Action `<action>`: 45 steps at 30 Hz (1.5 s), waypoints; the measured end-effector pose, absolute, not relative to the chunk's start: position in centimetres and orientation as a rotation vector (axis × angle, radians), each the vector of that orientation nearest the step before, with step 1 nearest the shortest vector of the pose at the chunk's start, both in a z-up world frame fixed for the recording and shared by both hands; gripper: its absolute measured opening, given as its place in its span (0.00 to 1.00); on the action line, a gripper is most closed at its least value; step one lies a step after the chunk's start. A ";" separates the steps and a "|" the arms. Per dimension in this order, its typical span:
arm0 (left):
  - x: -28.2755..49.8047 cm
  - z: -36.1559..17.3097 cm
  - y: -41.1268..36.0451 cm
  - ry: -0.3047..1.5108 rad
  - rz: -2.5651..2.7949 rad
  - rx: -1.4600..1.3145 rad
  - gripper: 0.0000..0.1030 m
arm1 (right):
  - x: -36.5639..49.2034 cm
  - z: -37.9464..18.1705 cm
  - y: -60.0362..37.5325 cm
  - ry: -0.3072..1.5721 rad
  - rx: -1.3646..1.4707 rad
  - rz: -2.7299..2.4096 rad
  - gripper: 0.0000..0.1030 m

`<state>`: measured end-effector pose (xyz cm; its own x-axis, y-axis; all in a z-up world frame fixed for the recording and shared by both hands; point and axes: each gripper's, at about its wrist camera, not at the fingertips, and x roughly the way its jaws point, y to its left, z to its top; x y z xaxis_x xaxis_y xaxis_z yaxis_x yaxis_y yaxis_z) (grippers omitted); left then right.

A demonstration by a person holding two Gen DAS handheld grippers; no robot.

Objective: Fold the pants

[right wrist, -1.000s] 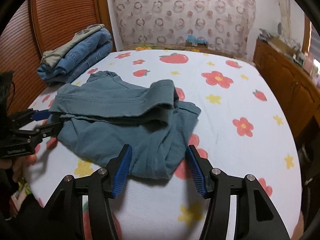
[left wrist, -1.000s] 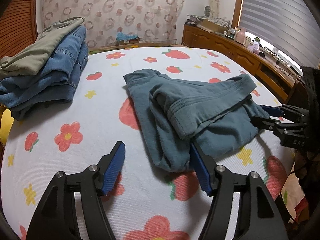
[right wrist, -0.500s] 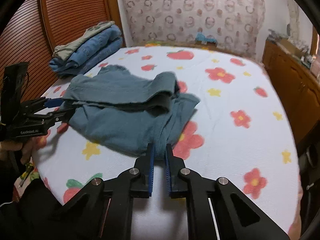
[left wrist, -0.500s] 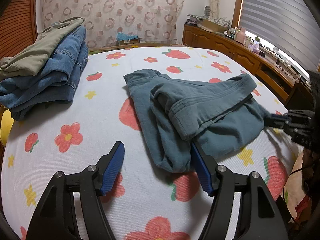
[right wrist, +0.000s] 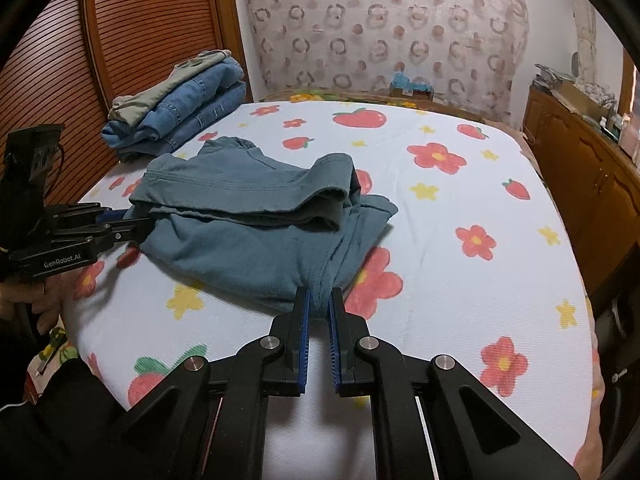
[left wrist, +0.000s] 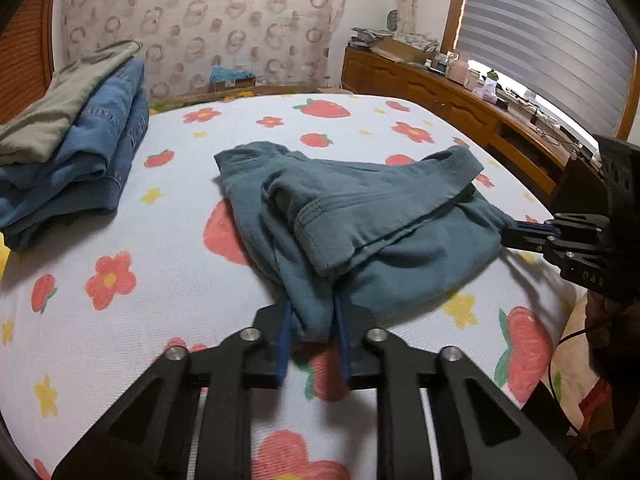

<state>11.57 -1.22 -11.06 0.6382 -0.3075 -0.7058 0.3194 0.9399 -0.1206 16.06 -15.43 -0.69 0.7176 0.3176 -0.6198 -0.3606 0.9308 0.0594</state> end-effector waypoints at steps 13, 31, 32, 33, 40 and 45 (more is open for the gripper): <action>7.2 -9.5 -1.5 0.801 -0.416 -0.004 0.13 | 12.4 0.8 -16.1 0.646 -0.081 0.414 0.08; 7.9 -9.7 -1.5 0.845 -0.360 0.028 0.33 | 11.8 1.4 -16.4 0.673 -0.084 0.349 0.30; 8.0 -9.6 -1.6 0.842 -0.360 0.033 0.33 | 11.9 1.4 -16.4 0.674 -0.082 0.352 0.31; 8.2 -9.3 -1.7 0.838 -0.359 0.041 0.33 | 12.1 1.3 -16.3 0.676 -0.082 0.356 0.32; 9.9 -8.5 -2.7 0.825 -0.354 0.088 0.33 | 12.7 1.1 -15.8 0.686 -0.109 0.375 0.33; 12.1 -8.5 -2.4 0.823 -0.327 0.074 0.33 | 13.0 1.3 -15.5 0.677 -0.117 0.402 0.33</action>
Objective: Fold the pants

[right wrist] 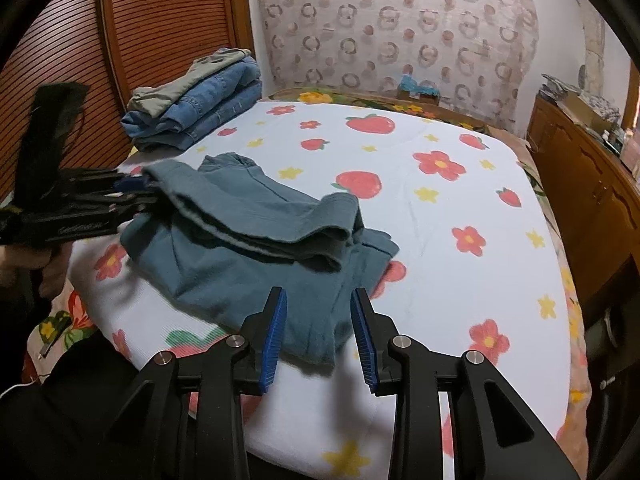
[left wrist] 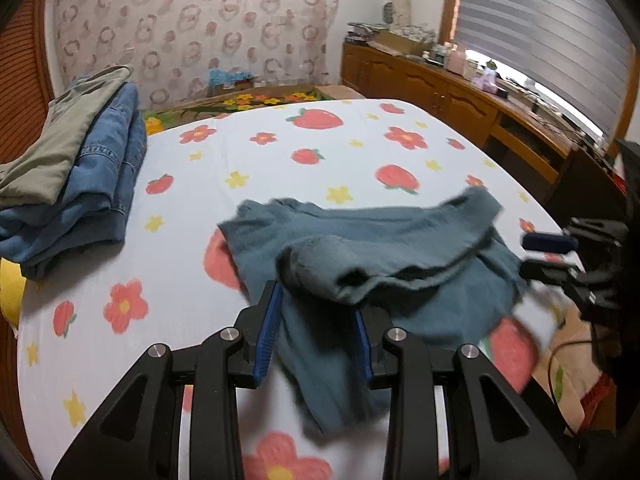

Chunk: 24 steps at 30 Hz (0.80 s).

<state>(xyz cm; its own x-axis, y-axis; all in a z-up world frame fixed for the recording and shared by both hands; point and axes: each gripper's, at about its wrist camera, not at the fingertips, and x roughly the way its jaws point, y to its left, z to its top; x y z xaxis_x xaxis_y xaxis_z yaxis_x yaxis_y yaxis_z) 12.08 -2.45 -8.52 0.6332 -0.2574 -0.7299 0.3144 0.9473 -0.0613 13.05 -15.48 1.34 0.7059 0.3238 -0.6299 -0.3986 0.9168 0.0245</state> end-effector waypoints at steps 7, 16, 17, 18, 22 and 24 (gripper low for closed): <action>14.8 -9.1 -1.7 0.823 -0.250 0.030 0.33 | 15.2 0.8 -15.0 0.694 -0.147 0.415 0.34; 14.8 -9.5 -1.3 0.831 -0.246 0.022 0.33 | 19.2 1.1 -13.5 0.709 -0.188 0.399 0.34; 14.8 -9.5 -1.4 0.831 -0.246 0.023 0.33 | 19.6 1.4 -13.3 0.700 -0.191 0.400 0.34; 14.8 -9.5 -1.4 0.831 -0.246 0.022 0.33 | 20.0 1.5 -13.3 0.692 -0.192 0.400 0.34; 14.6 -9.3 -1.2 0.828 -0.260 0.013 0.34 | 22.1 1.4 -13.3 0.711 -0.172 0.367 0.34; 14.4 -9.2 -1.1 0.818 -0.267 0.007 0.48 | 23.2 1.2 -13.6 0.730 -0.155 0.329 0.34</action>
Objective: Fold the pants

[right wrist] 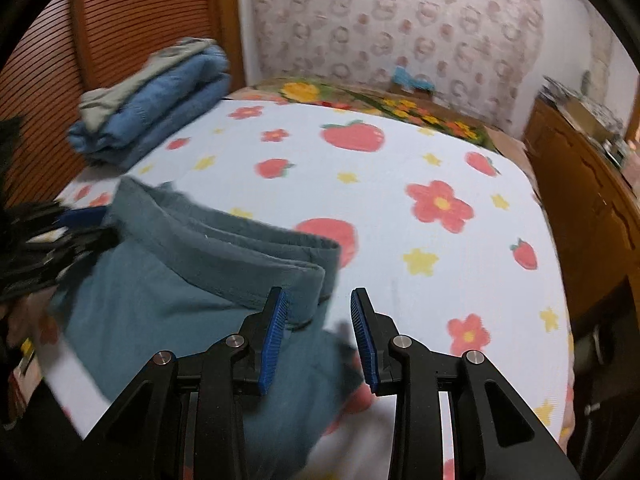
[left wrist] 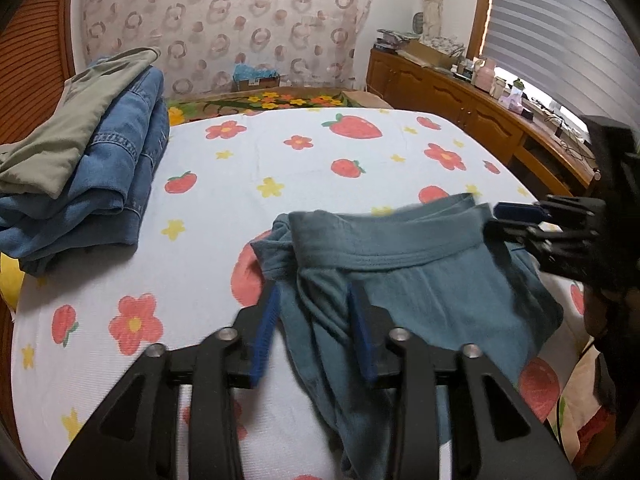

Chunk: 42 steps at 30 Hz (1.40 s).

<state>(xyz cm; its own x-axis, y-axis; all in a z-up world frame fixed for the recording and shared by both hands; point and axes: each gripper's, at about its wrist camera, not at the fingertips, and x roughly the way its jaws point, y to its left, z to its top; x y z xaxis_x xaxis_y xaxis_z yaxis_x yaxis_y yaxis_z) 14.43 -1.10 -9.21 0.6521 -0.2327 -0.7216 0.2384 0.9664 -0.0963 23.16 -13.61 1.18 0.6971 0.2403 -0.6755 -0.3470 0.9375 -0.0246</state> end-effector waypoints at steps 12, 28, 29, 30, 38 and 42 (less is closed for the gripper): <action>13.8 -10.0 -0.7 0.835 -0.270 -0.014 0.72 | 21.7 1.6 -14.8 0.696 -0.091 0.351 0.34; 14.1 -11.4 -0.8 0.860 -0.252 0.015 0.76 | 19.8 -0.4 -15.2 0.743 -0.099 0.304 0.45; 14.1 -11.4 -0.8 0.859 -0.252 0.015 0.76 | 19.8 -0.5 -15.4 0.738 -0.088 0.299 0.47; 14.1 -11.4 -0.8 0.859 -0.253 0.016 0.76 | 19.8 -0.5 -15.5 0.731 -0.075 0.298 0.49; 14.0 -11.4 -0.8 0.858 -0.252 0.016 0.77 | 18.8 -1.1 -15.3 0.683 -0.071 0.280 0.54; 14.0 -11.4 -0.8 0.859 -0.253 0.015 0.77 | 18.6 -1.3 -15.3 0.677 -0.073 0.274 0.55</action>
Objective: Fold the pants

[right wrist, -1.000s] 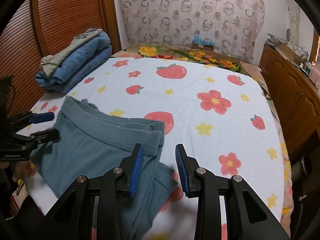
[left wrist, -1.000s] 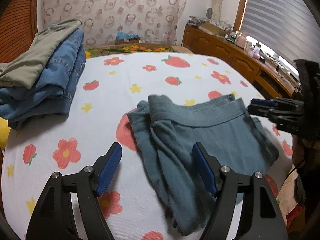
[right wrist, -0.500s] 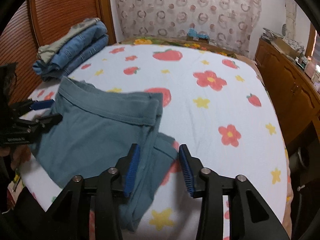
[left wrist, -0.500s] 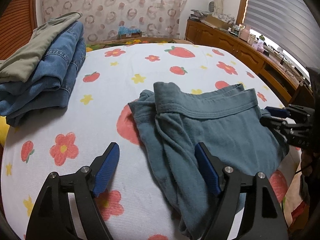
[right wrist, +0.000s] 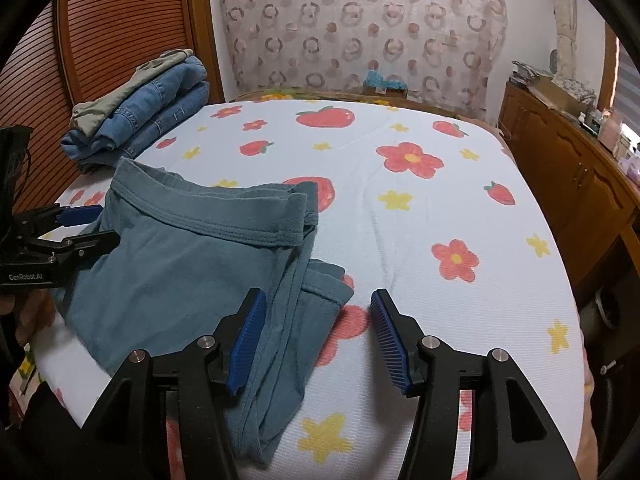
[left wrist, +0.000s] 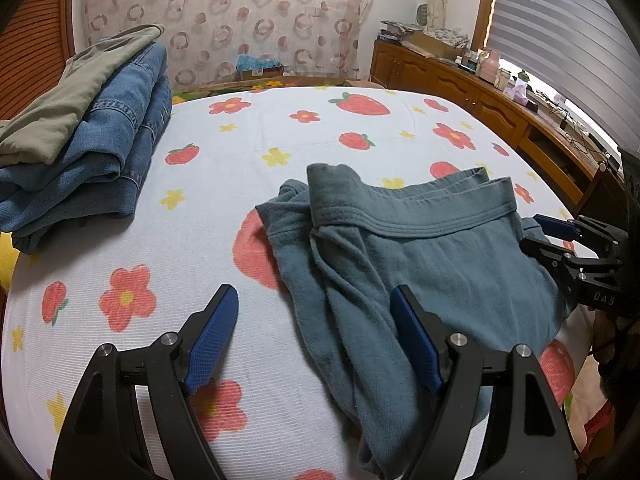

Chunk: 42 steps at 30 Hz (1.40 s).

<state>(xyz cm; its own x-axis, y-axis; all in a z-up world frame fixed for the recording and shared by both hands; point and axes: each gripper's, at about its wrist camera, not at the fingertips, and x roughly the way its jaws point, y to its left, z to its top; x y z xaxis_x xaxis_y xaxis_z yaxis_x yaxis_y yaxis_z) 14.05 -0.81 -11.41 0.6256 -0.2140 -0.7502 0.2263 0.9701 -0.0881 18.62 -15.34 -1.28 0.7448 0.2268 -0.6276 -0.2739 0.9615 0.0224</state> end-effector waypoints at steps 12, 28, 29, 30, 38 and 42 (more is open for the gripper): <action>14.0 -11.4 -0.8 0.858 -0.252 0.016 0.77 | 19.6 -0.6 -15.0 0.728 -0.075 0.318 0.37; 14.0 -11.4 -0.8 0.858 -0.253 0.016 0.77 | 20.5 -0.9 -14.6 0.713 -0.056 0.390 0.15; 14.0 -11.4 -0.8 0.858 -0.254 0.014 0.77 | 20.5 -1.0 -14.5 0.708 -0.064 0.389 0.15; 14.0 -11.4 -0.8 0.858 -0.253 0.012 0.77 | 20.4 -1.0 -14.4 0.707 -0.065 0.390 0.15; 14.5 -10.3 0.7 0.850 -0.288 -0.089 0.75 | 20.2 -1.1 -14.5 0.701 -0.051 0.392 0.15; 15.3 -9.4 1.0 0.841 -0.303 -0.113 0.68 | 20.2 -1.0 -14.6 0.704 -0.038 0.399 0.15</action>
<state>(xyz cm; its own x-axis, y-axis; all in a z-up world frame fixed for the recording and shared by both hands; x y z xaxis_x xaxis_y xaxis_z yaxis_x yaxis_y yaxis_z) 15.28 1.00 -9.41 0.6266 -0.3078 -0.7160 0.2188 0.9512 -0.2175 20.22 -14.62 -1.03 0.6905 0.3437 -0.6365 -0.3693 0.9241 0.0984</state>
